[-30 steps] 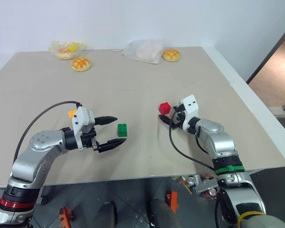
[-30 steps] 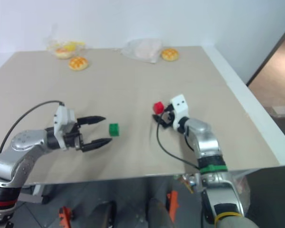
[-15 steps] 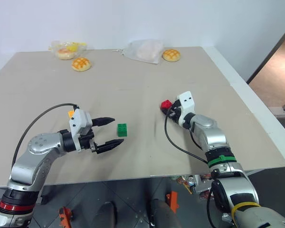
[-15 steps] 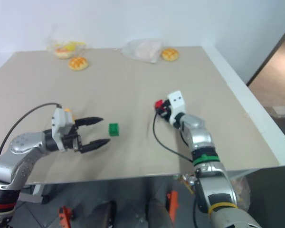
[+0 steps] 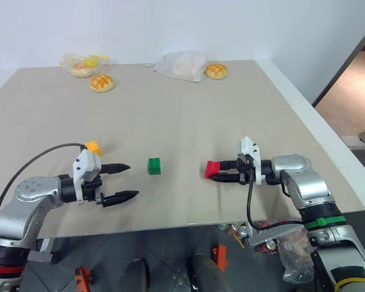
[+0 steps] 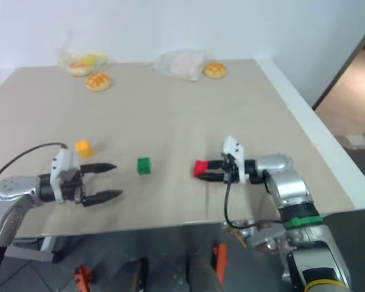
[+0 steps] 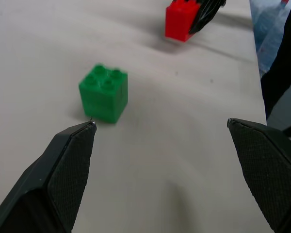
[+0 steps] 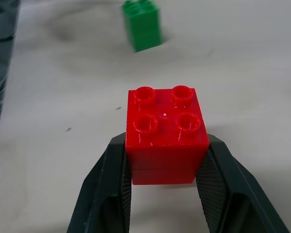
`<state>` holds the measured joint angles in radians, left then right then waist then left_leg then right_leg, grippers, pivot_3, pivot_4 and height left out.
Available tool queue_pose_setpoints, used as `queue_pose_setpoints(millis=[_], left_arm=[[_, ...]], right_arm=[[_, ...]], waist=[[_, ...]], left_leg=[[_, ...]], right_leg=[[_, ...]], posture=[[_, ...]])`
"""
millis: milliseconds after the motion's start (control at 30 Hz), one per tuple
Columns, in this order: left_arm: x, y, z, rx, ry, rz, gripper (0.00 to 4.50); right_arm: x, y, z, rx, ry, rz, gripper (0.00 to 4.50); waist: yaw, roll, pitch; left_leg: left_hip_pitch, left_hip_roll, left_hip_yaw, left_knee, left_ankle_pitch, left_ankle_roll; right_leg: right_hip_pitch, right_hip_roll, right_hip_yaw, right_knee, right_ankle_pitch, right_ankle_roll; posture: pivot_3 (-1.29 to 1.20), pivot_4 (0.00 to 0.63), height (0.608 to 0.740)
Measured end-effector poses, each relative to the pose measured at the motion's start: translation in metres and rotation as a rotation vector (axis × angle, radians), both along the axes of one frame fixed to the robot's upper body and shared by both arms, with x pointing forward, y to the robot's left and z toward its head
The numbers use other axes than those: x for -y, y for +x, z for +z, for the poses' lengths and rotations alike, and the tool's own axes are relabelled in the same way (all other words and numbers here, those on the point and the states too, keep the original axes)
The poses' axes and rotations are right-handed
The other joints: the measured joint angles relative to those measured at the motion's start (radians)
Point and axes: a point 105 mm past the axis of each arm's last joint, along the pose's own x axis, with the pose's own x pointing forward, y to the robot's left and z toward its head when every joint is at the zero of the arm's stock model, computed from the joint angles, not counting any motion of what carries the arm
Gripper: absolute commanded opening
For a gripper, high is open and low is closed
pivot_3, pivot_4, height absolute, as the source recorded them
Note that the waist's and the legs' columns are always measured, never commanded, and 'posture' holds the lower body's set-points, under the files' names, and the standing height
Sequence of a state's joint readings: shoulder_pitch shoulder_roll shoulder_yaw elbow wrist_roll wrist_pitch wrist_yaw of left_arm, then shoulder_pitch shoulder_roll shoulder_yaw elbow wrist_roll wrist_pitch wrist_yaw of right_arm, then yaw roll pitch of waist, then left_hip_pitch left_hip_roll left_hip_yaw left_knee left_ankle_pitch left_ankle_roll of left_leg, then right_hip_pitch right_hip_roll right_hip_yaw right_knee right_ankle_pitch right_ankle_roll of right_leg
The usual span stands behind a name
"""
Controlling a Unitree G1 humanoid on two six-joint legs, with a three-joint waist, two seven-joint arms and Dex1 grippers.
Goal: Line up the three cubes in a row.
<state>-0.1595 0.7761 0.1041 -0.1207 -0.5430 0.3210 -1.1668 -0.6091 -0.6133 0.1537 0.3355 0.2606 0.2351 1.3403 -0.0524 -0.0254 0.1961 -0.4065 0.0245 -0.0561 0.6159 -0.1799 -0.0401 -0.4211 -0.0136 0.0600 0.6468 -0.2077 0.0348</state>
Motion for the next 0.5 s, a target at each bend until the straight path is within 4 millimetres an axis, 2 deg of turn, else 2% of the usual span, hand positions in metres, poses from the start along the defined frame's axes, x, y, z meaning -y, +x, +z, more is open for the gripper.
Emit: queue_pose_setpoints(millis=[133, 267, 500], left_arm=[[-0.011, -0.004, -0.007, -0.020, 0.040, 0.016, 4.50], [-0.012, -0.008, -0.011, -0.034, 0.042, 0.022, 4.50], [-0.013, -0.012, -0.011, -0.030, 0.039, 0.038, 4.50]], right_arm=[[-0.003, 0.009, -0.002, 0.014, -0.017, 0.023, 1.27], [-0.015, 0.010, -0.008, 0.007, -0.022, 0.090, 1.27], [-0.018, 0.008, -0.012, 0.006, -0.072, 0.193, 1.27]], waist=[[0.000, 0.000, 0.000], [0.002, 0.000, 0.000], [0.003, 0.000, 0.000]], left_leg=[[0.000, 0.002, 0.001, 0.001, 0.000, 0.000], [-0.001, 0.002, 0.001, 0.001, 0.000, 0.000], [-0.001, 0.003, 0.001, 0.001, -0.001, -0.001]], right_leg=[[0.000, 0.002, 0.001, 0.000, 0.001, -0.001], [-0.001, 0.002, 0.001, 0.000, 0.001, -0.001], [-0.001, 0.003, 0.001, 0.000, 0.001, -0.001]], posture=[[0.00, 0.150, 0.740], [0.00, 0.150, 0.740], [0.00, 0.150, 0.740]])
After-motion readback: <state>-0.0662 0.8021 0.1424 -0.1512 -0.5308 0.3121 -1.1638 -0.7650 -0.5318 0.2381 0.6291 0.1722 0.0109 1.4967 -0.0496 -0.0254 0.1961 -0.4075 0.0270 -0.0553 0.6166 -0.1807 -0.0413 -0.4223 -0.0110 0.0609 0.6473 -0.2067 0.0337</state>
